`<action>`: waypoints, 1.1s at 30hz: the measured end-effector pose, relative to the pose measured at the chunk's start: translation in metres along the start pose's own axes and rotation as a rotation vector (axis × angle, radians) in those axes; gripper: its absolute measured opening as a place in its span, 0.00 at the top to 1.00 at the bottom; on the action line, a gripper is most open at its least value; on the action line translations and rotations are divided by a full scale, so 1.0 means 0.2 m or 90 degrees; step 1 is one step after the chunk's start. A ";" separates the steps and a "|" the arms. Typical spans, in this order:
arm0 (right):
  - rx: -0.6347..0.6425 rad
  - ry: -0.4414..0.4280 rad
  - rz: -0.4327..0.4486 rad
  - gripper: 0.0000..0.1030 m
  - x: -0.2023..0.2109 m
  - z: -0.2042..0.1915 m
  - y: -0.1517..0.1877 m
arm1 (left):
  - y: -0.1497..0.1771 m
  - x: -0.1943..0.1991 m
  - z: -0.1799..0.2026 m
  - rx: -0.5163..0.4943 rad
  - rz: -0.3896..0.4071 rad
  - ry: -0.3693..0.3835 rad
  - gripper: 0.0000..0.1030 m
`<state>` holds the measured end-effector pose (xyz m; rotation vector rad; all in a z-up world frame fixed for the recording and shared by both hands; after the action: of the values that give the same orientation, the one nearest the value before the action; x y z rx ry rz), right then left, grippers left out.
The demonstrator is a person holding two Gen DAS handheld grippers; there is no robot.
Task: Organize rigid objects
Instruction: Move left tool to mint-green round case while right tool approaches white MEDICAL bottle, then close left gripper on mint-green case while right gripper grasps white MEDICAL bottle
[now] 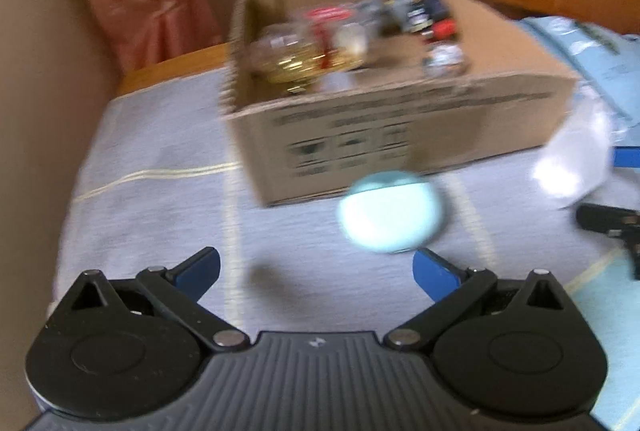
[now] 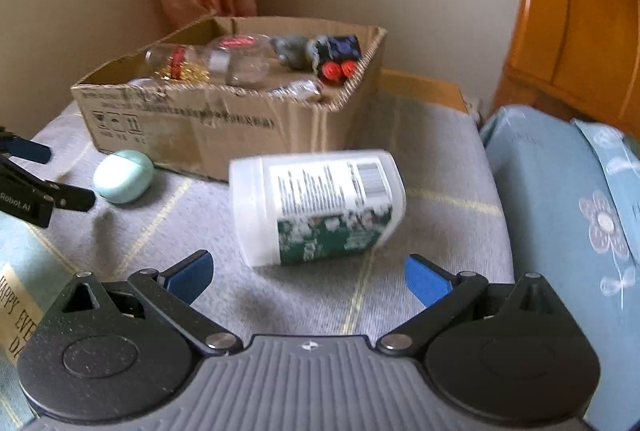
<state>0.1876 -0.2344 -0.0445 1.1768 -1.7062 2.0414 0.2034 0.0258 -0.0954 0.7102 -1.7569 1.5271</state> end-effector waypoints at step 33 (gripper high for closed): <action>0.014 -0.024 0.012 0.00 -0.08 0.00 -0.09 | -0.08 -0.10 0.13 0.075 -0.007 -0.019 0.38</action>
<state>0.2094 -0.2246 -0.0418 1.2191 -1.7230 2.0656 0.2229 -0.0035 -0.1032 0.8043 -1.6925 1.6306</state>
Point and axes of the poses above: each gripper's, at about its wrist camera, not at the fingertips, and x roughly against the way its jaws point, z to its right, y to its underside, the point moved 4 cm from there along -x, roughly the way its jaws point, and after that the axes turned 2 degrees about -y, right-handed, at the moved point
